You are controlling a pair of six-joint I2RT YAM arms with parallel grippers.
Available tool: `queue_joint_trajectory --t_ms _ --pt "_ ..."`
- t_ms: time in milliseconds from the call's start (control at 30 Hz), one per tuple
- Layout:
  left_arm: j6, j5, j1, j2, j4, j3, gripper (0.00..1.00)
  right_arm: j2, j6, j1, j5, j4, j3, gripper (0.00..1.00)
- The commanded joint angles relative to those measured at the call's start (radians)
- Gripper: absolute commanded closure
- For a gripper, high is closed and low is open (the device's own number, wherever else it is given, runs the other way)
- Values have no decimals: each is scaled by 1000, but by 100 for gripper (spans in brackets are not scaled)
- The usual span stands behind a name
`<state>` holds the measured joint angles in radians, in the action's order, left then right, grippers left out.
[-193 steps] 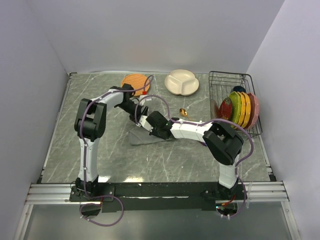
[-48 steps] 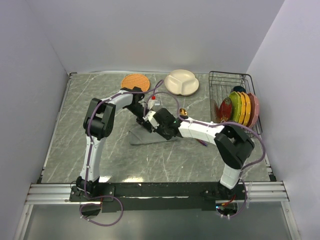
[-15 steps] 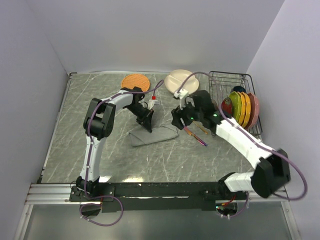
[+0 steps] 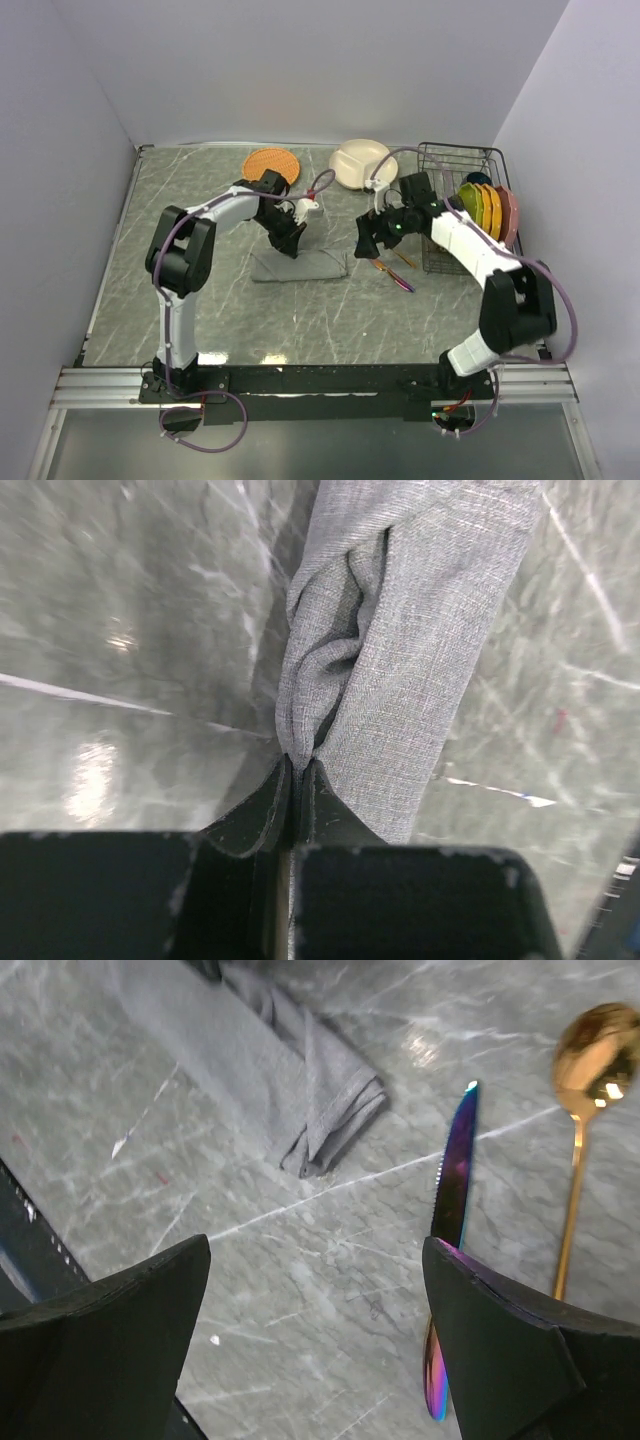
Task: Fold the napkin into a case and place the utensils inside
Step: Smooth out the smaller rectangle-folded napkin at the center of the board, then pick up the smaller rectangle-folded napkin from the center of the board.
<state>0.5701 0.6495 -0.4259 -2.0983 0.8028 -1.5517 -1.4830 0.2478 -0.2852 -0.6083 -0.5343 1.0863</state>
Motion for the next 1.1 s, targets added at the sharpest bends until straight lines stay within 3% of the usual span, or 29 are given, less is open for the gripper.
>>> queue_joint_trajectory --t_ms 0,233,433,1067 --pt "120 -85 -40 132 -154 73 99 -113 94 1 -82 -62 145 5" --pt "162 -145 -74 259 -303 209 99 -246 125 -8 -126 -47 283 5" --pt "201 -156 -94 322 -390 294 99 -391 211 -46 -206 -138 425 3" --pt "272 -120 -117 385 -453 380 99 -582 252 -187 -255 -141 569 6"
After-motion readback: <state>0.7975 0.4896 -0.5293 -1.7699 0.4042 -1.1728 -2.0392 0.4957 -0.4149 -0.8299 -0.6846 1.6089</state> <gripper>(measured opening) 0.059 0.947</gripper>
